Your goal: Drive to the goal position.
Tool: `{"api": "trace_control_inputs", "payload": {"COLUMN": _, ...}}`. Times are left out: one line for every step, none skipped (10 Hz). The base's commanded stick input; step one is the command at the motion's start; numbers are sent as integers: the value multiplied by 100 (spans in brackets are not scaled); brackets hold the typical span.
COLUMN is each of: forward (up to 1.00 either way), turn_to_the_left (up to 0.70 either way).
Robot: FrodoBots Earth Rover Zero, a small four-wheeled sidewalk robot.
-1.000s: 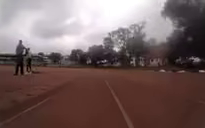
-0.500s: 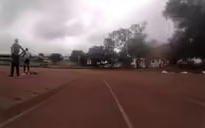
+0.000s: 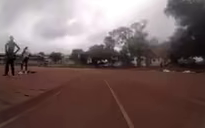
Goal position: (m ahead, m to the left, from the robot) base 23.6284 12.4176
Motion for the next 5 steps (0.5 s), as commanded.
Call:
{"api": "trace_control_inputs", "payload": {"forward": 70, "turn_to_the_left": 0}}
{"api": "trace_control_inputs", "payload": {"forward": 70, "turn_to_the_left": 0}}
{"api": "trace_control_inputs", "payload": {"forward": 70, "turn_to_the_left": 0}}
{"api": "trace_control_inputs", "payload": {"forward": 70, "turn_to_the_left": 0}}
{"api": "trace_control_inputs", "payload": {"forward": 70, "turn_to_the_left": 0}}
